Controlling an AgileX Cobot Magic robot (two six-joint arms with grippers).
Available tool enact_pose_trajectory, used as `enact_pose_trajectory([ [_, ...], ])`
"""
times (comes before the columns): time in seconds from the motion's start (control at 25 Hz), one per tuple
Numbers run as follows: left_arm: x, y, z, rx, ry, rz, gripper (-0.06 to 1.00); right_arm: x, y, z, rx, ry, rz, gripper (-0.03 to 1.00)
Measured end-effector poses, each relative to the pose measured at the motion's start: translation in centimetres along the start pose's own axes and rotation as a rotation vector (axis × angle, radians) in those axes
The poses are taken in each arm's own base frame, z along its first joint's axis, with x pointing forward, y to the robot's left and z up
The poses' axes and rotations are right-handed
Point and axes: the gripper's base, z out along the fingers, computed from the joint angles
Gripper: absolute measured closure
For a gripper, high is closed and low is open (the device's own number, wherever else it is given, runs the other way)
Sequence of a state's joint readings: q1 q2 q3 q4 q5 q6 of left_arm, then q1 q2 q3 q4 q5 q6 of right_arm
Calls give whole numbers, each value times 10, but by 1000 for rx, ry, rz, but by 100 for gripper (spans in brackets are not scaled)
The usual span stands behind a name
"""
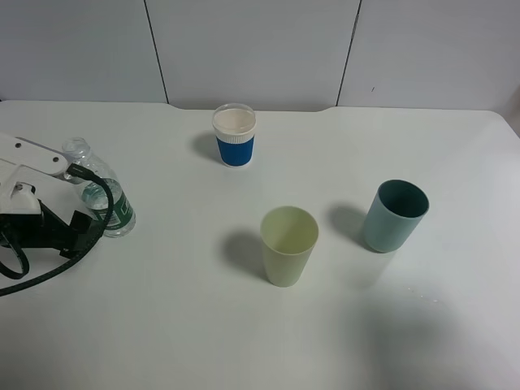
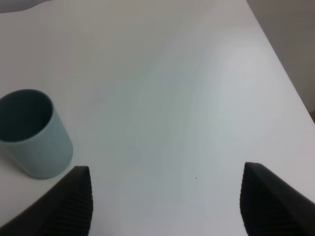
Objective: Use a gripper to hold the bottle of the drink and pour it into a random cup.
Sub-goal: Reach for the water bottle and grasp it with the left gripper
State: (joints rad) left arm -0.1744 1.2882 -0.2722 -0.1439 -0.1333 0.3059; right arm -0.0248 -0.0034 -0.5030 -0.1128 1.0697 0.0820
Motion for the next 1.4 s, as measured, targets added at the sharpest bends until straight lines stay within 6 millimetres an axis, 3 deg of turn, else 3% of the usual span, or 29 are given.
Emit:
enact_pose_trajectory([
  [0.32, -2, -4, 1, -7, -79, 9, -5, 0, 0, 0, 0, 0, 0, 33],
  [0.68, 8, -13, 18, 20, -66, -2, -5, 0, 0, 0, 0, 0, 0, 33],
  [1.4, -1, -30, 50, 156, -359, 24, -5, 0, 0, 0, 0, 0, 0, 33],
])
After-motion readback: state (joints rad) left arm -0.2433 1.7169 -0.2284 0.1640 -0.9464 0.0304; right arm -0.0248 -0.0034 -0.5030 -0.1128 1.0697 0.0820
